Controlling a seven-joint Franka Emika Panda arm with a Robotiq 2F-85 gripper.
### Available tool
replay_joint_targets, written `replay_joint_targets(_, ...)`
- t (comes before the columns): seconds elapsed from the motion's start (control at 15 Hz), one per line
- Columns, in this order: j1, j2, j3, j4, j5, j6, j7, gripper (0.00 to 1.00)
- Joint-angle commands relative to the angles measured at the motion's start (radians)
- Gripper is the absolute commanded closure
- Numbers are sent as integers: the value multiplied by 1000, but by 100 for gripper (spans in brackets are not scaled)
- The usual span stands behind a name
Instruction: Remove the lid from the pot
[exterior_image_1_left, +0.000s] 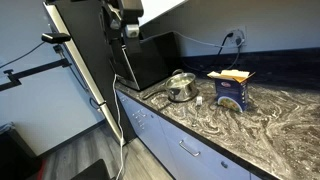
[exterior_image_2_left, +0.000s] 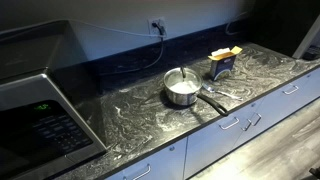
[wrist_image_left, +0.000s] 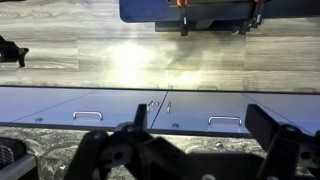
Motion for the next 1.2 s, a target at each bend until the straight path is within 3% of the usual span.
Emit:
replay_joint_targets(0.0,8,1,-6,3,-2,-3,2,0)
replay_joint_targets(1.0,8,1,-6,3,-2,-3,2,0)
replay_joint_targets(1.13,17,6,-1,15,41,4,29,0)
